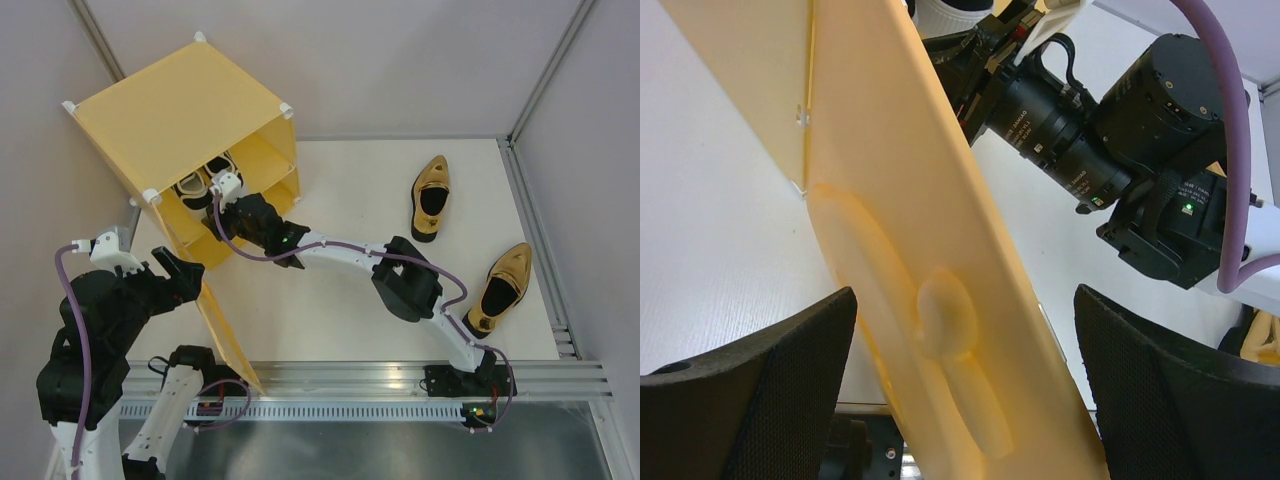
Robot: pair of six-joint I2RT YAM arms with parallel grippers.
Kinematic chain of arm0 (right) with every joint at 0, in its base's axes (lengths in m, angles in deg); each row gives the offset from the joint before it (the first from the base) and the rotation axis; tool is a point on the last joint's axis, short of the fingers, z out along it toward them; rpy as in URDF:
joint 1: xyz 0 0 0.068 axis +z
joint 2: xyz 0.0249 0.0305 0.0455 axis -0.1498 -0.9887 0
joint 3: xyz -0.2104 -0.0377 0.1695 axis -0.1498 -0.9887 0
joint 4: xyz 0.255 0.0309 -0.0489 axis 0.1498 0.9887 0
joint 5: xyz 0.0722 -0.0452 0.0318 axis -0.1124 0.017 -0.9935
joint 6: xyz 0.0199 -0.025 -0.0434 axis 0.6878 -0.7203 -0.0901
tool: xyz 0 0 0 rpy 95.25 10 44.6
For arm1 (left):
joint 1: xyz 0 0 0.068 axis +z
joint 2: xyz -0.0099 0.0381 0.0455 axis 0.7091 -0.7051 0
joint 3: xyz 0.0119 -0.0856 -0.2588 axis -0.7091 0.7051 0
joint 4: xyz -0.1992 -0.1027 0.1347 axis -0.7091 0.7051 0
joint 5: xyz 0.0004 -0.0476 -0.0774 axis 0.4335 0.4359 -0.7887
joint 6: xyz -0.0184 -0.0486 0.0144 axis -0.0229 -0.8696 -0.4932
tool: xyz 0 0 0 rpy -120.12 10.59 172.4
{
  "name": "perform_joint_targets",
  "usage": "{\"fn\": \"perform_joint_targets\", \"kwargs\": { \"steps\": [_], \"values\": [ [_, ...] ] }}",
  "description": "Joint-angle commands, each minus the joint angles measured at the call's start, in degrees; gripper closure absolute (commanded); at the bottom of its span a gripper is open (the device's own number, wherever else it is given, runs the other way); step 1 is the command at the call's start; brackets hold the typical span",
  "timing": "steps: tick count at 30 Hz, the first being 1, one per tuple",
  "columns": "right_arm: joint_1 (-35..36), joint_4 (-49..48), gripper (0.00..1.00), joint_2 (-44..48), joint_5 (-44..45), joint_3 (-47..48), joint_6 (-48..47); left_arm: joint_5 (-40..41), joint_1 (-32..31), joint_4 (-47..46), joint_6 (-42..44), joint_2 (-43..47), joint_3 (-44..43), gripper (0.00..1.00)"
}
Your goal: Place and organize the shoes in the shoe cabinet
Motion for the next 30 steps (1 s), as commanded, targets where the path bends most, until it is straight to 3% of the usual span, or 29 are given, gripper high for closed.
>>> {"fn": "perform_joint_targets", "kwargs": {
  "steps": [1,17,23,30],
  "values": [
    [-0.72,0.16,0.59,-1.35,1.63,2.85,-1.04,0.78,0.03,1.99,0.23,-0.59,-1.16,0.09],
    [-2.13,1.3,0.56,-0.03,0.84,2.59,-1.57,0.78,0.03,1.9,0.14,-0.59,-1.25,0.09],
    [-2.22,0.43,0.46,7.25,-5.39,-3.9,-1.4,0.78,0.03,1.9,0.14,-0.85,-1.51,0.09],
    [-2.13,2.62,0.39,16.92,-5.66,-10.85,-2.01,0.69,0.03,1.72,-0.03,-0.85,-1.78,0.09]
  ]
}}
